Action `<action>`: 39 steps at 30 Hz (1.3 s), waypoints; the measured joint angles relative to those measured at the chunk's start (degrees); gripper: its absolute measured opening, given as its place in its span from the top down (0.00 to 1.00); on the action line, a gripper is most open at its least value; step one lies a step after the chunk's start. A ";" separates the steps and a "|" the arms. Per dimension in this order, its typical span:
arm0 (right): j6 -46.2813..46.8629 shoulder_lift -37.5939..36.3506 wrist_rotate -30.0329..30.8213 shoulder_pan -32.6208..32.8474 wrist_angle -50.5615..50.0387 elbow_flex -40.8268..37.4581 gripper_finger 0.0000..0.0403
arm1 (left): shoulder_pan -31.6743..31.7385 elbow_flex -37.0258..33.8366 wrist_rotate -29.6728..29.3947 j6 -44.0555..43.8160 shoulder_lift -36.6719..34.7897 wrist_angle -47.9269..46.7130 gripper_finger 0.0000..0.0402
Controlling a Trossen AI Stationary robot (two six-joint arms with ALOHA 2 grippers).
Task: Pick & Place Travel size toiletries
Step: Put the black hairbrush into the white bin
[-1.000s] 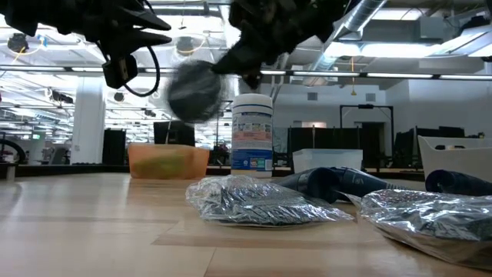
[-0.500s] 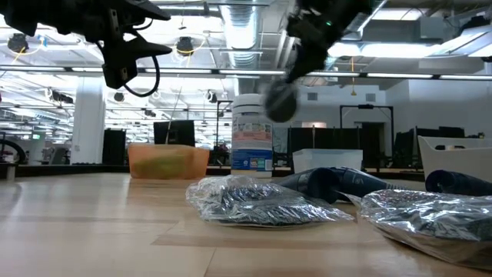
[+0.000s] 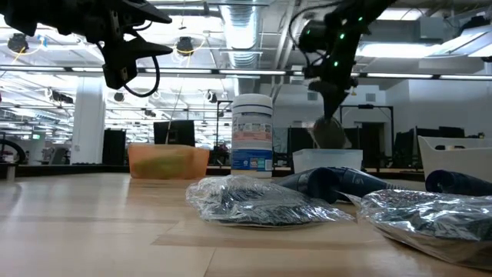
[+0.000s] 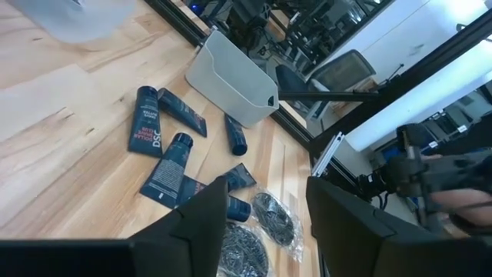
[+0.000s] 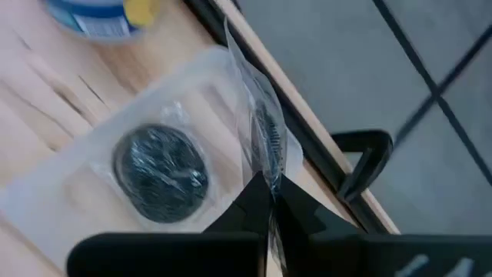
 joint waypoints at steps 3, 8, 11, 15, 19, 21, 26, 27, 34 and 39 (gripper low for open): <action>0.00 2.86 2.30 0.80 0.24 0.02 1.00 | 0.00 0.00 0.00 -0.31 0.02 0.02 0.57; -0.01 6.43 5.70 2.07 0.28 0.02 1.00 | 0.00 0.00 0.00 -0.46 0.00 0.05 0.57; -0.02 7.68 6.91 2.75 0.26 0.02 1.00 | 0.00 0.00 0.00 -0.46 0.00 0.07 0.57; -0.18 8.55 6.99 3.25 0.14 0.00 0.99 | 0.00 0.00 -0.59 -0.46 0.02 0.07 0.57; -2.15 8.35 6.87 4.07 0.42 0.02 0.90 | 0.00 0.00 -0.97 -0.47 0.00 0.12 0.57; -3.12 7.81 6.82 4.23 0.22 0.02 0.82 | 0.00 0.00 -1.01 -0.48 0.00 0.15 0.56; -3.75 5.96 6.80 4.98 0.03 0.12 0.57 | 0.00 -0.02 -1.01 -0.46 0.01 0.49 0.52; -3.82 5.37 6.77 5.11 0.01 0.26 0.52 | 0.00 -0.01 -1.00 -0.44 0.00 0.51 0.51; -2.95 -1.16 6.81 5.72 0.42 0.68 0.33 | 0.00 -0.02 -0.98 -0.34 0.01 0.48 0.47; -2.19 -7.28 6.80 5.64 0.24 0.68 0.32 | 0.00 -0.02 -0.96 -0.39 1.07 0.50 0.48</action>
